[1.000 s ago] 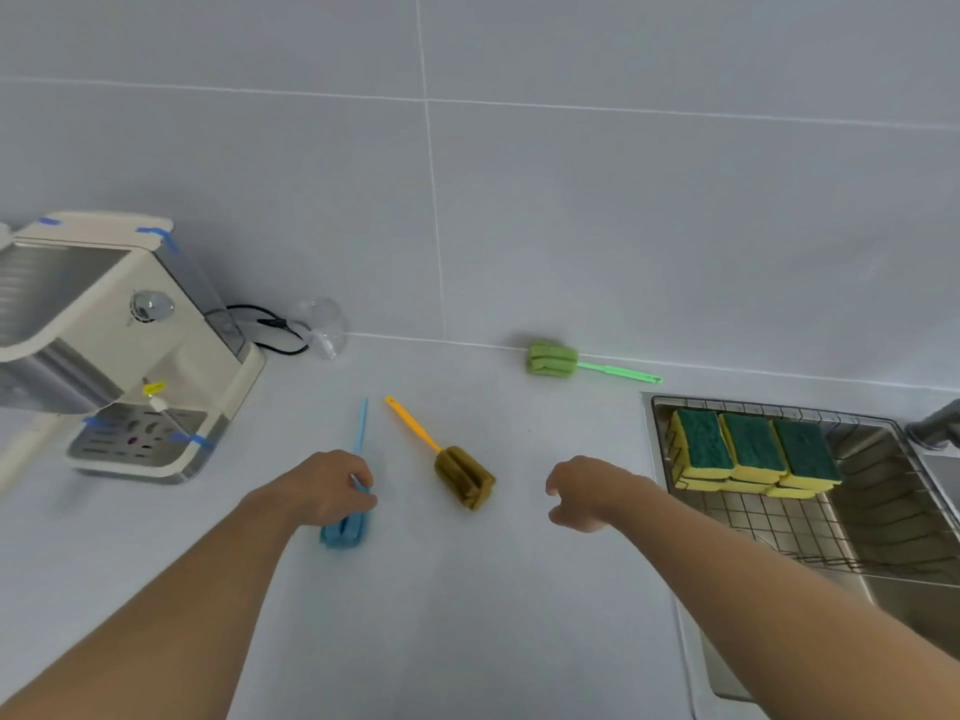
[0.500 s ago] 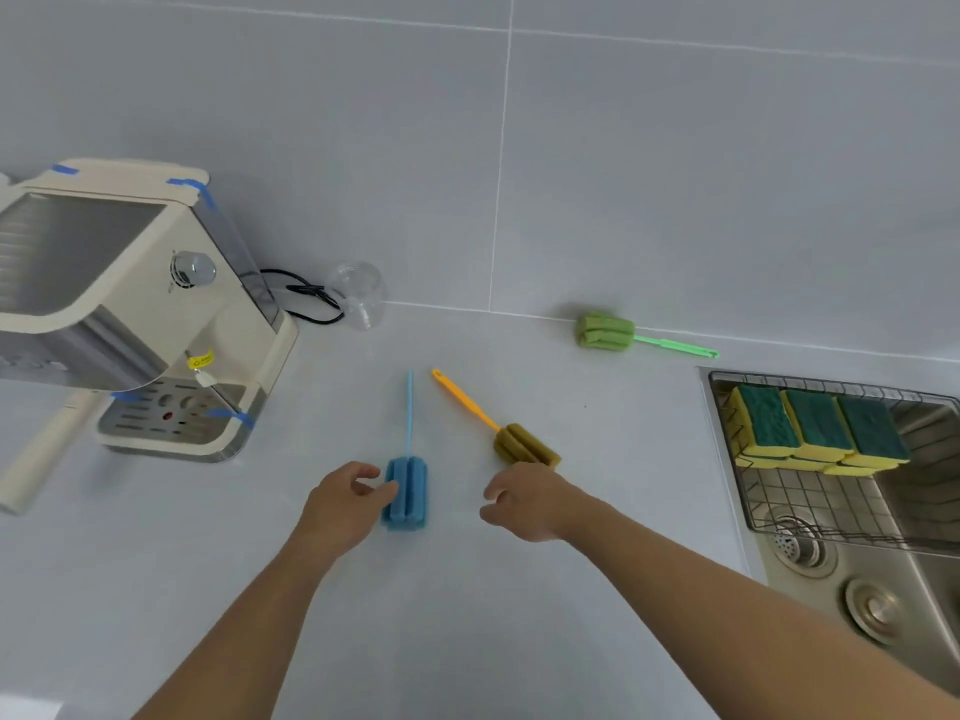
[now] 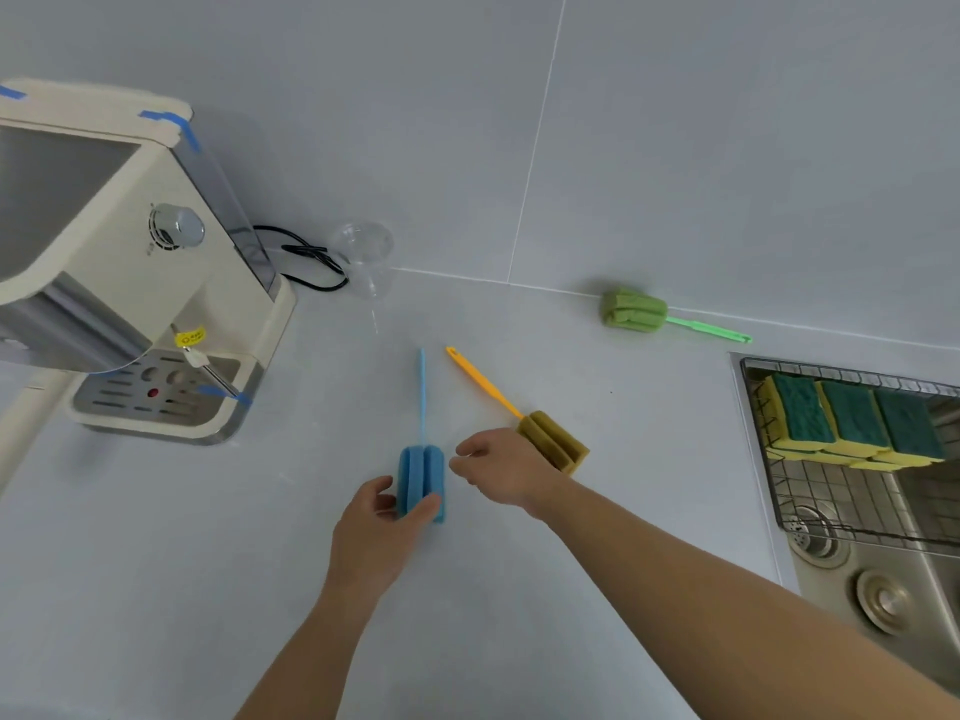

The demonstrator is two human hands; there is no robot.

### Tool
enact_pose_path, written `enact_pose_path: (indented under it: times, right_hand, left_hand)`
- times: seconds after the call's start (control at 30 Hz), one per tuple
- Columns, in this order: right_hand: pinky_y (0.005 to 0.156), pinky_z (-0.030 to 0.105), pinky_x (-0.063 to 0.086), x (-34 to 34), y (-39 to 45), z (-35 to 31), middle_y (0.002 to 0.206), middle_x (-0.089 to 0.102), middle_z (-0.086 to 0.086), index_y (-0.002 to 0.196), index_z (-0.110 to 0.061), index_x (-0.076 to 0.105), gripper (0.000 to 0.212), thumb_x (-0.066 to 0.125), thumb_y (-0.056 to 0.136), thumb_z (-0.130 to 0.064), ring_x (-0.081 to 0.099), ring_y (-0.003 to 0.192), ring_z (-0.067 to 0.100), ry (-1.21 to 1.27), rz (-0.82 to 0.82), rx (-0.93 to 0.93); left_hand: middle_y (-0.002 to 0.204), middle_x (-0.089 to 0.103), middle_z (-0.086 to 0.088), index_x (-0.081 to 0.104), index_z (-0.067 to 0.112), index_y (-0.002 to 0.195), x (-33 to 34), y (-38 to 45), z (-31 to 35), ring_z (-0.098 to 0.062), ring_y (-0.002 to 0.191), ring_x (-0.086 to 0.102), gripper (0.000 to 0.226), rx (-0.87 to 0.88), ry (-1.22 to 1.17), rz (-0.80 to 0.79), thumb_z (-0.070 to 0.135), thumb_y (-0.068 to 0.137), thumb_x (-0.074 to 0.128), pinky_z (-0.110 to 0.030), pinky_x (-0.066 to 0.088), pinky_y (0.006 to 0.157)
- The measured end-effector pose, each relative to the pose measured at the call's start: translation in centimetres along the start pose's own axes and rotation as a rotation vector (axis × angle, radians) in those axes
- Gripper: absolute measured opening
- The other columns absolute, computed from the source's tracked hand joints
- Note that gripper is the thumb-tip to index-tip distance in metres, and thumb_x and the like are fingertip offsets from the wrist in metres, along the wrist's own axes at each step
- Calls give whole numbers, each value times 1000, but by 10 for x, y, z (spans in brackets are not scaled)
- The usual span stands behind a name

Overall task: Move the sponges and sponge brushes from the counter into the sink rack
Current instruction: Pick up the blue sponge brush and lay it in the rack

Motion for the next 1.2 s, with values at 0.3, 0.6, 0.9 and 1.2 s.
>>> enact_pose_path:
  times: [0.3,0.6,0.9,1.2]
  right_hand:
    - [66,33,43,3,17,-10,75,50,8,75,1,60,25,62,86,-21,47,72,20,105,-53,82]
    - [67,28,58,-9,38,-28,82,65,8,88,-9,67,8,64,93,-14,63,68,16,374,-24,96]
    - [65,28,61,-28,21,-39,90,73,15,95,-6,67,4,62,94,-6,72,78,21,672,12,50]
    - [67,29,61,-81,-26,-22,96,73,20,98,-2,66,7,60,95,-3,71,87,26,893,136,-1]
  left_hand:
    - [87,67,11,59,29,99,11,9,6,-6,75,64,34,7,12,-49,30,72,79,-15,41,54]
    - [91,66,10,58,37,91,-3,-3,-8,-11,80,66,35,69,-28,-77,22,71,83,-15,47,57]
    - [101,63,10,57,37,99,-13,-15,-2,-18,89,67,42,197,-104,-60,16,73,83,-23,55,70]
    - [106,70,-2,66,34,104,0,-21,13,-21,90,74,46,42,-653,-201,28,64,86,-34,61,71]
Point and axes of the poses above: each hand's wrist, its own y-axis towards the middle knuckle, its own x-axis out of the palm, z = x × y, the point moved 5 cm from there along y, towards the middle knuckle
